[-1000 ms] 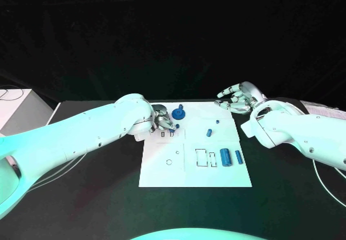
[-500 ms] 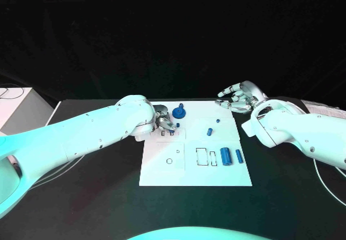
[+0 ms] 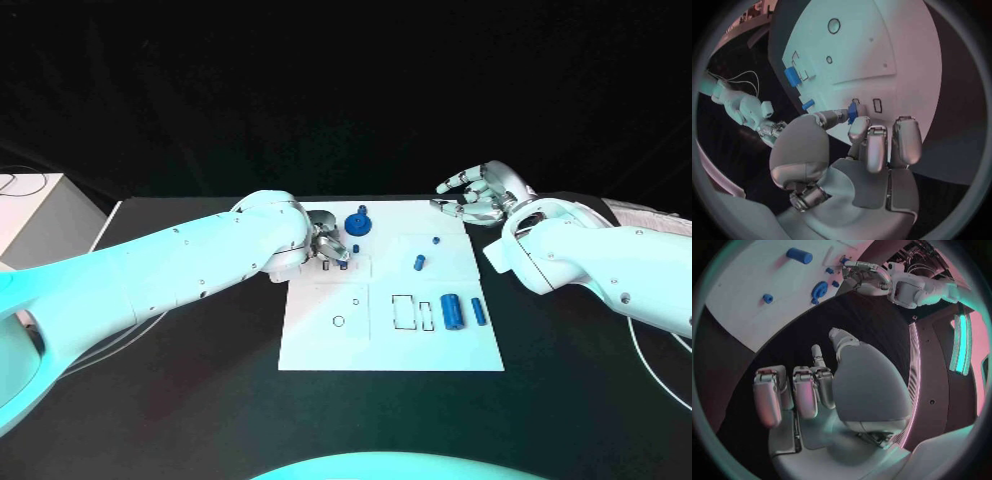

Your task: Assemble the parts on the task board

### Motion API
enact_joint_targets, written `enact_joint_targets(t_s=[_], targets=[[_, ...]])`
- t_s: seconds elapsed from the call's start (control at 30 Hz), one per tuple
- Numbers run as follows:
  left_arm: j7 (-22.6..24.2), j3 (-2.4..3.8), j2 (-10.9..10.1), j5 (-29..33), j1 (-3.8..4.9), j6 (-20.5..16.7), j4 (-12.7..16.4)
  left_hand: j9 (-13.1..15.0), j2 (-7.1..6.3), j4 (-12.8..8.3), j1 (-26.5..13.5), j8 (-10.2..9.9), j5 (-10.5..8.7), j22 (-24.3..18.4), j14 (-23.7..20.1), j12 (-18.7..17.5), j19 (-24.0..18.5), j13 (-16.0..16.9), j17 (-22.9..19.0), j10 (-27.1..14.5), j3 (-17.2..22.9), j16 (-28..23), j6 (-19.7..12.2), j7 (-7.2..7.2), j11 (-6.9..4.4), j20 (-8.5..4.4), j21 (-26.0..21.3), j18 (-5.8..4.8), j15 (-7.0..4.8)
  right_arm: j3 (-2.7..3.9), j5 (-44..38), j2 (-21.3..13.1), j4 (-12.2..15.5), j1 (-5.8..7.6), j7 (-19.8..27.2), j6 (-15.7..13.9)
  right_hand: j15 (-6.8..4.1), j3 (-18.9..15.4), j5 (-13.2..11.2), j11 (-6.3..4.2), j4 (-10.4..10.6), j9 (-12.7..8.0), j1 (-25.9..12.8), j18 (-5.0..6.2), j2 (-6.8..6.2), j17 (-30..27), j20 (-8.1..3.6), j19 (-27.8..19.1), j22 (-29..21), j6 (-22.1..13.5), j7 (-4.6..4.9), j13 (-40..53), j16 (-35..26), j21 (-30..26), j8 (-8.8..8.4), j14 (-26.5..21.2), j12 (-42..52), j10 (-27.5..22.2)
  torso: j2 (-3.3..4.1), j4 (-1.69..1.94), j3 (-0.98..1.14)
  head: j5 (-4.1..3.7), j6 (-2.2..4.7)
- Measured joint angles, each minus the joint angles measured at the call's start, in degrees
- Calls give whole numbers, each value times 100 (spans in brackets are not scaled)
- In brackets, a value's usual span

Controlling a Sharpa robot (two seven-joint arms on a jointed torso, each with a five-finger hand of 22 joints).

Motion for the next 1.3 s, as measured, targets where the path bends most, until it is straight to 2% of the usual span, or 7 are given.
enact_joint_targets(t_s=[0.87, 1.3], targets=[[-14, -25, 17, -73, -7, 102, -4, -18, 30, -31, -30, 23, -9, 4, -21, 0, -1, 0, 0, -2, -31, 21, 0, 0, 2, 0, 0, 0, -20, 0, -11, -11, 8, -1, -6, 13, 0, 0, 0, 0, 0, 0, 0, 0, 0, 0, 0, 0, -1, 2, -2, 4, 0, 0, 0, 0, 0, 0, -1, -1, 4, -9, -58], [-19, -32, 27, -236, -5, 163, 34, -156, 137, -155, -137, 77, -42, 133, -21, 73, 92, 119, 0, 123, -154, 44, 32, 32, -42, -10, 53, 1, -20, 0, -13, -20, 19, -3, -7, 17, 0, 0, 0, 0, 0, 0, 0, 0, 0, 0, 0, 0, -2, 2, -2, 3, 0, 0, 0, 0, 0, 0, 1, -1, 3, -12, -73]])
